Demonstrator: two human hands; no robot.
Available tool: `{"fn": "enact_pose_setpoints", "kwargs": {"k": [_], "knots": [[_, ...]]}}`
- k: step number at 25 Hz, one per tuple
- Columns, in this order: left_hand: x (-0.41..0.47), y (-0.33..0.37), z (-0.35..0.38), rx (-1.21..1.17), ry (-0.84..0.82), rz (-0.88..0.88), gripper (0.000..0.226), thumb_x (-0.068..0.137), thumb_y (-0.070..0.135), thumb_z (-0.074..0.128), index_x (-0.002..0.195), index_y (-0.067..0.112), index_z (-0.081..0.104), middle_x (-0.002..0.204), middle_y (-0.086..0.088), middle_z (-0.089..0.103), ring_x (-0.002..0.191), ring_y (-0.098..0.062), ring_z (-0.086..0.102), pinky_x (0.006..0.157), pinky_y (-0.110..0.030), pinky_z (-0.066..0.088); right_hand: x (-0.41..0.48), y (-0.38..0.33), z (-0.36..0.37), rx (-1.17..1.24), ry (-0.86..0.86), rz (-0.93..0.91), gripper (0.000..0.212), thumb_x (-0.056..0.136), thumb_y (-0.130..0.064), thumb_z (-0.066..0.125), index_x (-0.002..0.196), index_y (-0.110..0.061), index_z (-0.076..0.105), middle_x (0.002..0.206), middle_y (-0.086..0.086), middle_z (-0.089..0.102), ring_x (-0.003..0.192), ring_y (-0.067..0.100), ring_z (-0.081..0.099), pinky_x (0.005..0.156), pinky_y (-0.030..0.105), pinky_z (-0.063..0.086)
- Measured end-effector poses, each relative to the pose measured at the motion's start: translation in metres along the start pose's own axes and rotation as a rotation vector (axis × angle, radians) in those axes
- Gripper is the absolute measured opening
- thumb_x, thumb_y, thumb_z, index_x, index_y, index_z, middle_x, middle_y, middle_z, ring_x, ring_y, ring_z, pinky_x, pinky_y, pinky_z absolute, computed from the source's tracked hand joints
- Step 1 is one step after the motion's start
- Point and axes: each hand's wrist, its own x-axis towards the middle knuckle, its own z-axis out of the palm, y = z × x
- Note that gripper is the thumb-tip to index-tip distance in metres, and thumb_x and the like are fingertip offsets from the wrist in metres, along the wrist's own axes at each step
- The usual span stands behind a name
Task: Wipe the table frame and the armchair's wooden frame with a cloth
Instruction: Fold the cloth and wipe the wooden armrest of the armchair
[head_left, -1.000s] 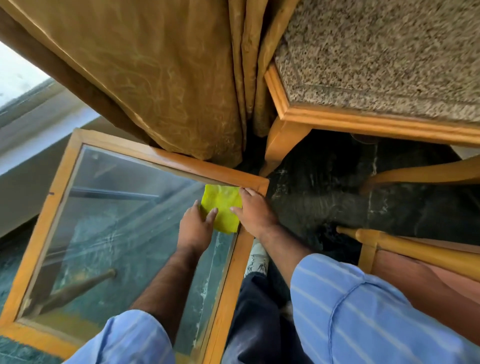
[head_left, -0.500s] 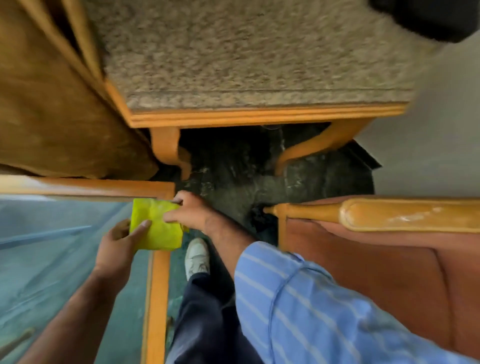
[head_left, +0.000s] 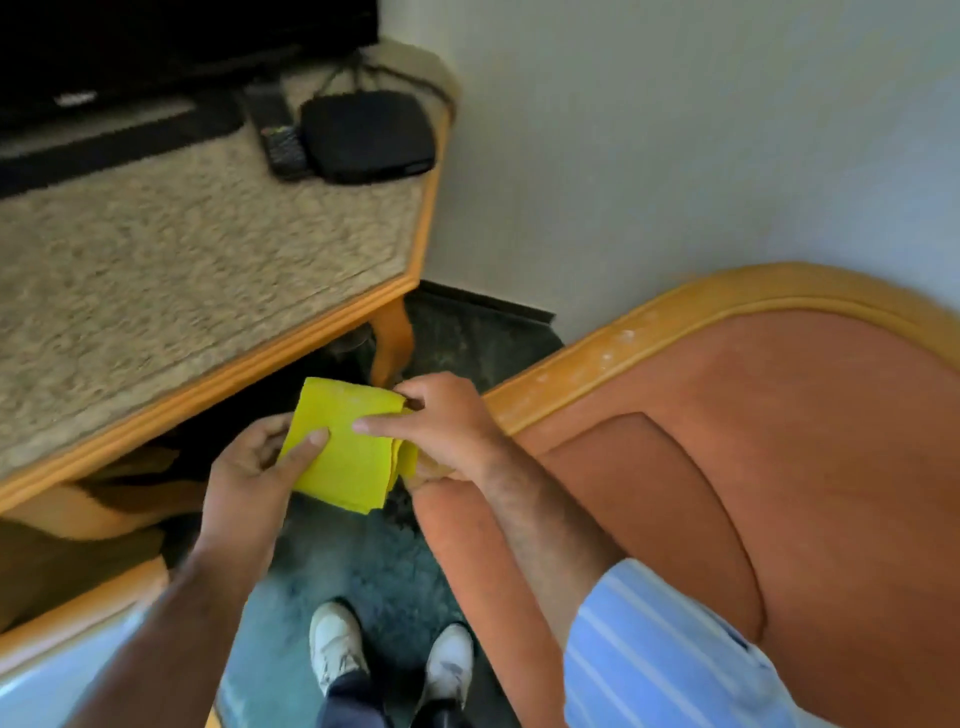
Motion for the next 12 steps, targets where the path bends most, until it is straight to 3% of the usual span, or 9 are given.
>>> {"fn": "enact_pose_setpoints", "kwargs": {"k": [3, 4, 6, 8, 10, 12], "knots": [[0.014, 0.041, 0.075, 0.055, -0.09, 0.121, 0.022, 0.084, 0.03, 0.082, 0.104, 0.03, 0.074, 0.1, 0.004, 0.082, 0.097, -0.013, 0.075, 0.081, -0.03, 0.059, -0.025, 0.024, -0.07, 0.095, 0.189, 0.003, 0.033, 0.085, -0.042, 0.083, 0.067, -0.019, 0.069, 0.056, -0.009, 0.063, 0.055, -0.004, 0.058, 0.051, 0.019, 0.04], [0.019, 0.051, 0.099, 0.087, -0.129, 0.158, 0.021, 0.086, 0.028, 0.082, 0.105, 0.031, 0.074, 0.101, 0.005, 0.081, 0.099, -0.012, 0.075, 0.08, -0.026, 0.058, -0.033, 0.035, -0.089, 0.14, 0.242, 0.01, 0.027, 0.089, -0.039, 0.08, 0.075, -0.017, 0.073, 0.066, -0.005, 0.072, 0.065, 0.003, 0.066, 0.059, 0.028, 0.049], [0.026, 0.064, 0.144, 0.16, -0.195, 0.231, 0.021, 0.09, 0.027, 0.08, 0.109, 0.031, 0.074, 0.106, 0.005, 0.08, 0.102, -0.013, 0.074, 0.084, -0.03, 0.057, -0.046, 0.052, -0.119, 0.212, 0.345, 0.02, 0.023, 0.096, -0.03, 0.075, 0.096, -0.008, 0.078, 0.09, 0.013, 0.08, 0.087, 0.028, 0.075, 0.077, 0.044, 0.057], [0.032, 0.072, 0.192, 0.254, -0.282, 0.29, 0.023, 0.094, 0.024, 0.075, 0.117, 0.028, 0.073, 0.112, 0.005, 0.078, 0.105, -0.014, 0.073, 0.09, -0.038, 0.059, -0.056, 0.078, -0.15, 0.284, 0.501, 0.018, 0.02, 0.094, -0.019, 0.077, 0.109, -0.005, 0.077, 0.102, 0.016, 0.08, 0.098, 0.034, 0.075, 0.089, 0.051, 0.06], [0.039, 0.077, 0.226, 0.333, -0.353, 0.334, 0.025, 0.096, 0.023, 0.072, 0.12, 0.025, 0.073, 0.113, 0.007, 0.078, 0.105, -0.012, 0.073, 0.097, -0.044, 0.059, -0.059, 0.095, -0.169, 0.352, 0.662, 0.035, 0.022, 0.086, -0.01, 0.083, 0.107, -0.005, 0.078, 0.1, 0.015, 0.081, 0.096, 0.033, 0.077, 0.09, 0.053, 0.06], [0.047, 0.074, 0.26, 0.401, -0.379, 0.35, 0.024, 0.095, 0.024, 0.072, 0.119, 0.023, 0.073, 0.111, 0.006, 0.078, 0.106, -0.014, 0.072, 0.101, -0.048, 0.057, -0.057, 0.116, -0.185, 0.366, 0.794, 0.071, 0.015, 0.081, -0.008, 0.086, 0.093, -0.003, 0.079, 0.089, 0.018, 0.081, 0.087, 0.037, 0.078, 0.081, 0.055, 0.061]]}}
